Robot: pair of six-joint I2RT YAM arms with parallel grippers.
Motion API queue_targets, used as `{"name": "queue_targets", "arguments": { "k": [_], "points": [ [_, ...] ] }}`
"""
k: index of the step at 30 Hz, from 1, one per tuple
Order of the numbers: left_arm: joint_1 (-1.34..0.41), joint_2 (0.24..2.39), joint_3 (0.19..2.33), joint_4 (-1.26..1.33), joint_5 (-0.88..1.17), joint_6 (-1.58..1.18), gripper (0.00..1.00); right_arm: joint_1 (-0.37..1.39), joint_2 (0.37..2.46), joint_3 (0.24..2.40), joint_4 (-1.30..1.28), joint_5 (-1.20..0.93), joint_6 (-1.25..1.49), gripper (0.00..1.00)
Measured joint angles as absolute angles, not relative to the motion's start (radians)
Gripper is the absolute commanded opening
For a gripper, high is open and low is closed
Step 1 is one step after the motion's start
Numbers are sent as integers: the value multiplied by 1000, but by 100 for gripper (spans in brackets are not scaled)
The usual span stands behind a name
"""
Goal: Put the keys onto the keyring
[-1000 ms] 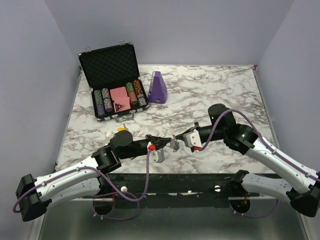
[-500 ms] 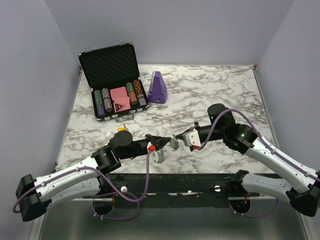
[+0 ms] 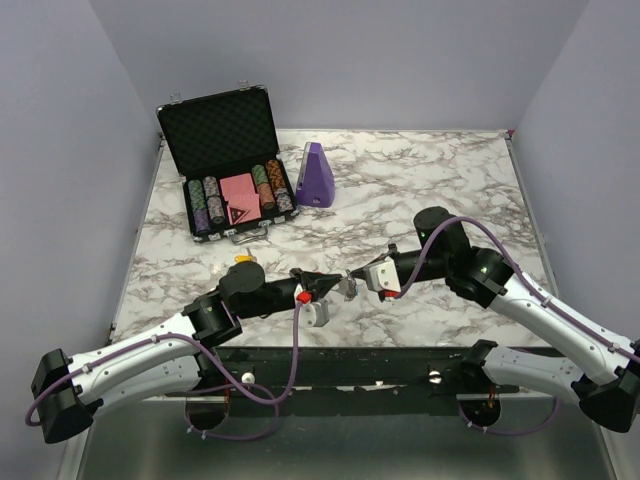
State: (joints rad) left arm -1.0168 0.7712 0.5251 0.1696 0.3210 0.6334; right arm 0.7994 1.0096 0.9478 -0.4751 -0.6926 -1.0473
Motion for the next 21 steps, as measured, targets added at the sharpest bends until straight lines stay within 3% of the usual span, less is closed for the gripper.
{"name": "queue_targets", "arguments": {
  "k": [21],
  "points": [
    [-1023,772,525,159,302,644,0,800,1017,948,-476,-694,-1047,0]
  ]
}}
